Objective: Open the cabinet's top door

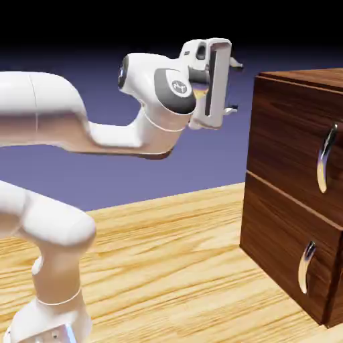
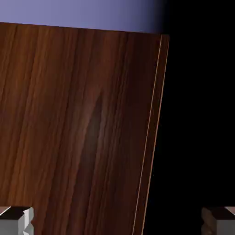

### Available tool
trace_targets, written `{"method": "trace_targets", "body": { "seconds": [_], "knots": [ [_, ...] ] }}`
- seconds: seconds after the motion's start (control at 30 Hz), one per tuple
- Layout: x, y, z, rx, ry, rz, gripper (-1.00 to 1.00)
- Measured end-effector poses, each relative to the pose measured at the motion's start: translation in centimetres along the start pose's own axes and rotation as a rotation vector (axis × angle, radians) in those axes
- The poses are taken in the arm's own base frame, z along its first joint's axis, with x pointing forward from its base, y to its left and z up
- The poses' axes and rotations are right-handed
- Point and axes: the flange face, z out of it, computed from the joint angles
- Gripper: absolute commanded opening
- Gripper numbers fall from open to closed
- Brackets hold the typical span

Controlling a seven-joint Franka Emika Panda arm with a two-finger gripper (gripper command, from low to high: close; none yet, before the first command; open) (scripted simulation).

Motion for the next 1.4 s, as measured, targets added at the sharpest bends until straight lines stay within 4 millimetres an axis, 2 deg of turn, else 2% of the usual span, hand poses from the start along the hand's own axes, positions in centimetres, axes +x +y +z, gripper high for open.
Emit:
{"method": "trace_targets", "body": {
  "seconds": [0.27,0.5,0.73,0.97,1.03,1.17,1.2,1.27,1.4],
  "knots": [
    [-4.6,0.9,1.1,-0.081,0.016,-0.349,0.0],
    [-9.5,0.3,3.3,-0.132,0.0,-0.652,0.0],
    [-14.9,-2.0,6.6,-0.154,-0.029,-0.958,0.0],
    [-20.4,-6.0,10.7,-0.146,-0.052,-1.274,0.0],
    [-20.6,-6.3,10.9,-0.145,-0.053,-1.292,0.0],
    [-20.5,-5.6,15.3,-0.145,-0.053,-1.291,0.0],
    [-20.4,-5.6,15.9,-0.145,-0.053,-1.292,-1.0],
    [-20.4,-5.6,15.9,-0.145,-0.053,-1.292,-1.0],
    [-19.4,-6.6,13.3,-0.132,-0.141,-1.283,-1.0]
  ]
}}
